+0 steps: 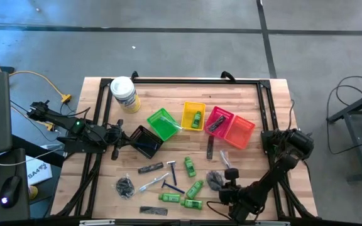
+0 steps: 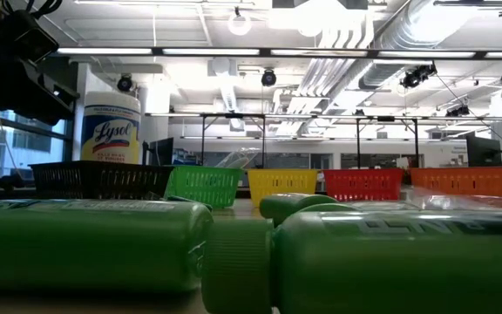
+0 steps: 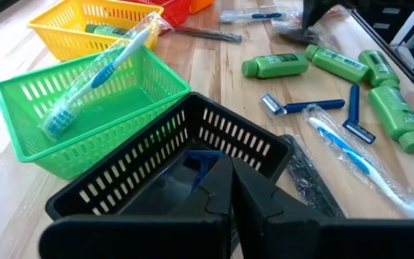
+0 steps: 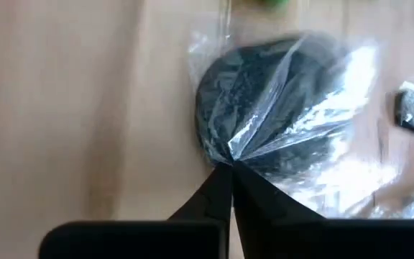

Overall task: Pick & Place Travel size toiletries
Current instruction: Put the black hair brush into the orange bin

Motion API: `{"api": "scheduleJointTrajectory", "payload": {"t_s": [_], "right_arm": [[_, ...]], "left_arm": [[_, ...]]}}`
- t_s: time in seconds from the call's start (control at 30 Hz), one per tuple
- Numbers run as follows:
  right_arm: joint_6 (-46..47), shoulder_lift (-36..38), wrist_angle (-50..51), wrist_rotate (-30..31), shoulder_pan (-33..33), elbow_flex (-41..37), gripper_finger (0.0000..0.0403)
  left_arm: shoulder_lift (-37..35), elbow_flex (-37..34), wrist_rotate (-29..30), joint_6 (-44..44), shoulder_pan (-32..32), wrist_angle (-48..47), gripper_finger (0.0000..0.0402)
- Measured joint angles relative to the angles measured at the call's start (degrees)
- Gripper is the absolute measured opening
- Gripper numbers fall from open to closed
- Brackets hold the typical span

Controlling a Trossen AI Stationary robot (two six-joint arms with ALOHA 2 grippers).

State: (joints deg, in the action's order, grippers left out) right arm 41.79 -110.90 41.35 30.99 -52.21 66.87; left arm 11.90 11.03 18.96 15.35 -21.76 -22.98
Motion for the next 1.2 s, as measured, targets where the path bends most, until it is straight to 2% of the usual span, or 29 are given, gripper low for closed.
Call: {"api": "scheduleJointTrajectory", "payload": {"t_s": [0.37, 0.57, 0.77, 0.83, 0.9, 1.03, 1.1, 1.2], "right_arm": [[-4.3, 13.4, 1.1, 16.0, -1.0, 0.2, 0.0003], [-8.8, 18.0, 1.8, 19.6, -1.0, 0.2, 0.0003], [-14.3, 26.0, 2.1, 19.9, -0.2, -2.0, 0.0003], [-18.3, 30.3, -2.6, 19.0, 0.5, -4.9, 0.0003], [-25.6, 34.8, -12.0, 15.5, 1.9, -8.8, 0.0003], [-40.4, 43.6, -33.1, 0.9, 7.2, -18.8, 0.0003], [-43.7, 47.4, -40.3, -3.9, 10.4, -23.6, 0.0003], [-44.9, 53.4, -45.6, -9.2, 14.0, -29.5, 0.0003]], "left_arm": [[0.0, 0.0, 0.1, 0.0, 0.0, 0.0, 0.0000], [0.0, 0.0, 0.1, -0.1, 0.0, 0.0, 0.0000], [0.0, 0.0, 0.0, -0.4, 0.0, 0.0, 0.0000], [0.0, 0.0, 0.0, -0.5, 0.0, 0.0, 0.0000], [0.0, 0.0, 0.0, -0.5, 0.0, 0.0, 0.0000], [0.0, 0.0, 0.0, -1.1, 0.0, 0.1, 0.0000], [0.0, 0.0, 0.0, -1.0, 0.0, 0.1, 0.0000], [0.0, 0.0, 0.0, -0.4, 0.0, 0.1, 0.0000]]}}
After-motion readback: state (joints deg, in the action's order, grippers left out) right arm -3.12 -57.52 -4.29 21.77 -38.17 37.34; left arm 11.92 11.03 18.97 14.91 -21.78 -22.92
